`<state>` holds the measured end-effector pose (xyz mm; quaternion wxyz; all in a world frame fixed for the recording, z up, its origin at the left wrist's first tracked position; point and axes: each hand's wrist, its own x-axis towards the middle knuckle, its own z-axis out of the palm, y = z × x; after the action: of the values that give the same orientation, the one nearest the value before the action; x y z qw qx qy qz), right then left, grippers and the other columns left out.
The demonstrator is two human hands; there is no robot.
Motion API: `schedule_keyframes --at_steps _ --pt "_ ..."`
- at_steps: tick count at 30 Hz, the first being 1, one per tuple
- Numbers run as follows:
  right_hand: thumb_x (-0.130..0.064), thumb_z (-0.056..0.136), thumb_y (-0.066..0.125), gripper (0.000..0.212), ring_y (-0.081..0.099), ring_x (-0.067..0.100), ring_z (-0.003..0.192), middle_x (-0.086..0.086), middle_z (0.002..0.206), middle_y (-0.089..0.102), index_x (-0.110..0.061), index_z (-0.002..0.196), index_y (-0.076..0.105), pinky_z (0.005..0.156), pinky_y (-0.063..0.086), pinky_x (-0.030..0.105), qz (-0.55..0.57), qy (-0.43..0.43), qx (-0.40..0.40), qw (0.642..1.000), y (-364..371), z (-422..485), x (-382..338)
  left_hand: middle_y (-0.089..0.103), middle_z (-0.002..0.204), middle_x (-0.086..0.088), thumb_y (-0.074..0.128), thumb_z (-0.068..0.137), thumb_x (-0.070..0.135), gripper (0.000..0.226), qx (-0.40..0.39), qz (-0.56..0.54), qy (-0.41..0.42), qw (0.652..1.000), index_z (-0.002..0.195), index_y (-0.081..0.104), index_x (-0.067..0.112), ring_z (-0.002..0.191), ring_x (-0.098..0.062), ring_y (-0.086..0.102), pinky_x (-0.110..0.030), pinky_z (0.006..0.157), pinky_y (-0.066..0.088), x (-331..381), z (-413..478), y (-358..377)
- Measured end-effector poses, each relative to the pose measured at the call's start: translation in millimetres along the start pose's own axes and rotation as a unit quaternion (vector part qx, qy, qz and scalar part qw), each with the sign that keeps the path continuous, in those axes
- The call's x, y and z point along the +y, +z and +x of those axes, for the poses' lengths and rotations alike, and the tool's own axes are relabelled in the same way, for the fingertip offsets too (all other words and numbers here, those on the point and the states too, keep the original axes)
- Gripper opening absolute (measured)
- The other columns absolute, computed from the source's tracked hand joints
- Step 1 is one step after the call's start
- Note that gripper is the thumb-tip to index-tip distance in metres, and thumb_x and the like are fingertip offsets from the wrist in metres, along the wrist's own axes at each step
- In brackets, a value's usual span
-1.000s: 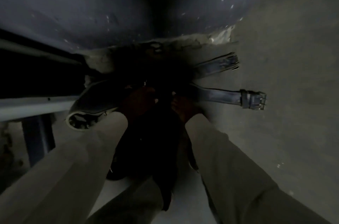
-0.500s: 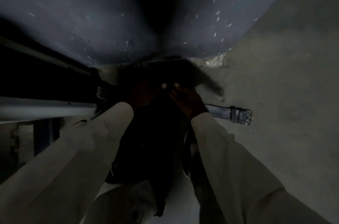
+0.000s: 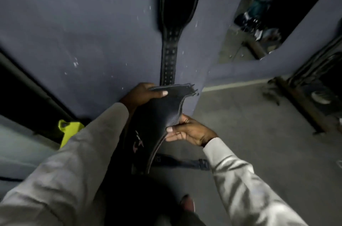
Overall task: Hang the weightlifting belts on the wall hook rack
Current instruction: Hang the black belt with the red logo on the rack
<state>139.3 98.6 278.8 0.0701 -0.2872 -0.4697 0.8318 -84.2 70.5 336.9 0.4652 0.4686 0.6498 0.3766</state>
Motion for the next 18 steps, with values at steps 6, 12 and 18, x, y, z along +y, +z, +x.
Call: schedule_keyframes --at_steps 6,12,18 --pt "-0.05 0.094 0.054 0.052 0.074 0.027 0.096 0.016 0.108 0.074 -0.006 0.118 0.07 0.085 0.06 0.044 0.099 -0.117 0.056 0.987 14 -71 -125 0.073 0.118 -0.003 0.073 0.085 0.009 0.036 -0.045 -0.037 0.112 0.992 0.12 0.068 0.017 0.109 -0.016 0.069 -0.03 0.1 0.052 117 -66 -11" --pt "-0.018 0.1 0.055 0.031 0.071 0.026 0.093 0.022 0.108 0.069 0.005 0.12 0.06 0.089 0.059 0.038 0.146 -0.305 0.141 0.93 53 -120 -215 0.073 0.106 0.0 0.056 0.1 0.026 0.032 -0.026 -0.025 0.177 0.984 0.125 0.063 0.008 0.091 -0.003 0.071 -0.015 0.077 0.054 208 -105 17" --pt "-0.03 0.099 0.06 0.019 0.067 0.017 0.081 0.011 0.094 0.065 -0.015 0.11 0.058 0.066 0.057 0.033 -0.207 -0.367 0.201 0.884 93 -166 -246 0.069 0.084 -0.005 0.061 0.097 0.014 0.01 0.139 -0.082 0.292 0.943 0.09 0.068 0.012 0.078 -0.014 0.065 -0.028 0.076 0.053 254 -116 41"
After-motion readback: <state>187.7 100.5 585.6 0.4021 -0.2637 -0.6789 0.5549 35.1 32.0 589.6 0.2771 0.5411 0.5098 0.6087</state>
